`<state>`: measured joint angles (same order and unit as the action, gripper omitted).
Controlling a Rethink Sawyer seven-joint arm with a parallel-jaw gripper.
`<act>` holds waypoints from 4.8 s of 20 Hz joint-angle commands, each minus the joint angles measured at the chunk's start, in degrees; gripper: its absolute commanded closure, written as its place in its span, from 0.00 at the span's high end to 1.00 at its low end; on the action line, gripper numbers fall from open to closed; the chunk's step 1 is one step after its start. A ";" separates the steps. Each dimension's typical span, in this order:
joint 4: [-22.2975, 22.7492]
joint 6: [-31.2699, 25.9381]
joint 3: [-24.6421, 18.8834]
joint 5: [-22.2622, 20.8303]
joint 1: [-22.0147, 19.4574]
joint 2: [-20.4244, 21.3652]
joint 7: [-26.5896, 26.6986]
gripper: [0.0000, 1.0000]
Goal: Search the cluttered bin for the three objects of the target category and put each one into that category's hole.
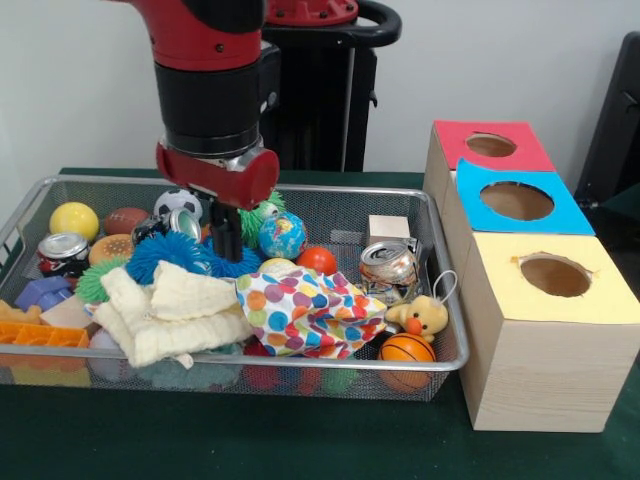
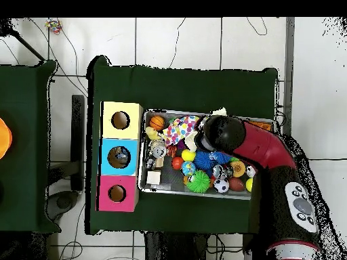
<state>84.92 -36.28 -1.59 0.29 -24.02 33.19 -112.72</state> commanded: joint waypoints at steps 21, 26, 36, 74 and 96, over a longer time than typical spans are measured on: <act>-17.64 1.61 -1.52 -11.63 -8.44 -12.91 2.73 0.00; -17.80 1.18 -1.49 -12.42 -8.77 -13.52 1.97 0.00; -24.69 -0.93 -1.47 -13.07 -8.95 -20.16 2.39 0.00; -23.83 -27.60 -1.59 -13.99 -11.05 -15.72 12.70 0.00; -27.88 -11.37 -2.56 -19.59 -11.05 -24.41 4.12 0.00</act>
<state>55.46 -55.14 -2.13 -14.82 -35.12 14.37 -112.71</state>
